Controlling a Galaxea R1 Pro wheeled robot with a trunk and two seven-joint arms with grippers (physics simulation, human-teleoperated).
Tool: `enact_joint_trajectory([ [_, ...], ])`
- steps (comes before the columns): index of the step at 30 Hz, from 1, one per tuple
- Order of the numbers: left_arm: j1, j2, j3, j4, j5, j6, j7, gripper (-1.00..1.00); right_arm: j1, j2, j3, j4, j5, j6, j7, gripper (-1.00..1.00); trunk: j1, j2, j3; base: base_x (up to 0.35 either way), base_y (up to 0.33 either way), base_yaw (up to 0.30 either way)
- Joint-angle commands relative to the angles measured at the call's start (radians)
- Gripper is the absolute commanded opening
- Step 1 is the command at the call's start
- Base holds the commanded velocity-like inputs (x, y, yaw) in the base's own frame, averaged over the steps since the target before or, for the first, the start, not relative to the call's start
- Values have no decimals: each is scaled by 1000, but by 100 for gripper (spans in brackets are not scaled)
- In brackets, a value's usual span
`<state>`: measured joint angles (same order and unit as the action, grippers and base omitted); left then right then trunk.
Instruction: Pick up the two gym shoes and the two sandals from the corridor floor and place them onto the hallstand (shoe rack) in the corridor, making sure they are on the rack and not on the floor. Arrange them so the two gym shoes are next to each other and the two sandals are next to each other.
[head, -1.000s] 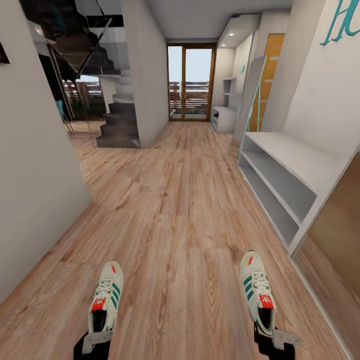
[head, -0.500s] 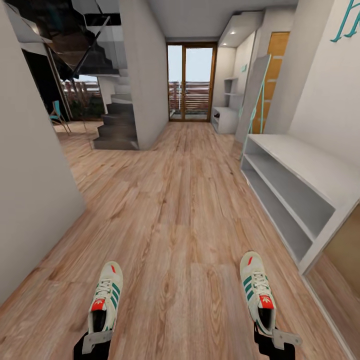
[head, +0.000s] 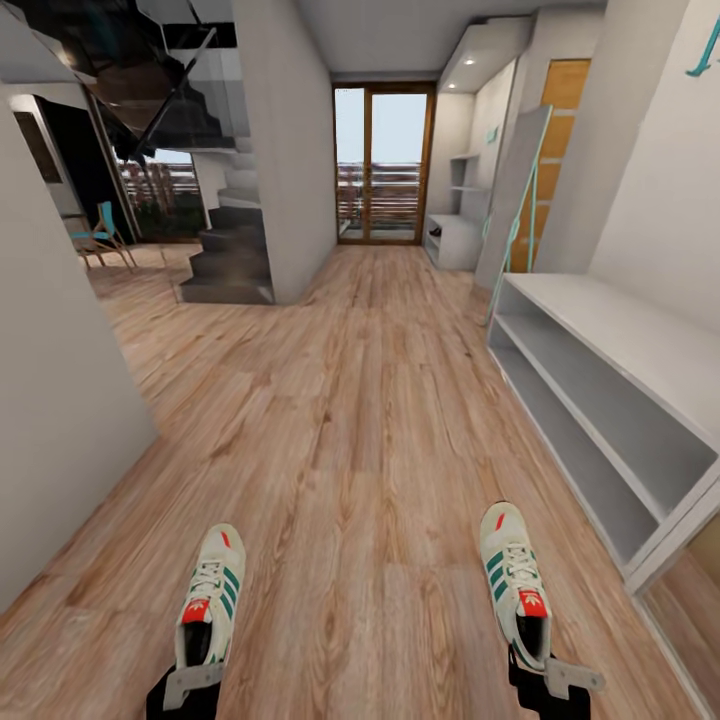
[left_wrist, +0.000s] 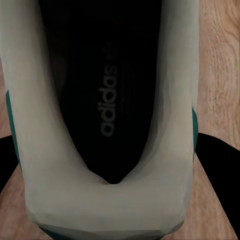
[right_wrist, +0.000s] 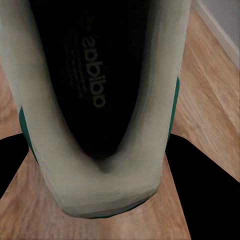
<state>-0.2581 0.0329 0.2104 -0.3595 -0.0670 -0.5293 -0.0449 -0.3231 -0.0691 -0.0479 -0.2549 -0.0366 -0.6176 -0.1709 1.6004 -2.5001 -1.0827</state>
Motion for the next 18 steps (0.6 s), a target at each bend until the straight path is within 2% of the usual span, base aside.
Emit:
enact_joint_trajectory([
  [1,1,-1,8,0,-6,-4,-5,-100,-1,0,-1,0,-3,-4,2,-100,0,0,-1,340,0,0],
  [18,8,0,9,0,-7,-5,-5,-100,-1,2,0,2,-2,-4,2,-100,0,0,-1,340,0,0],
])
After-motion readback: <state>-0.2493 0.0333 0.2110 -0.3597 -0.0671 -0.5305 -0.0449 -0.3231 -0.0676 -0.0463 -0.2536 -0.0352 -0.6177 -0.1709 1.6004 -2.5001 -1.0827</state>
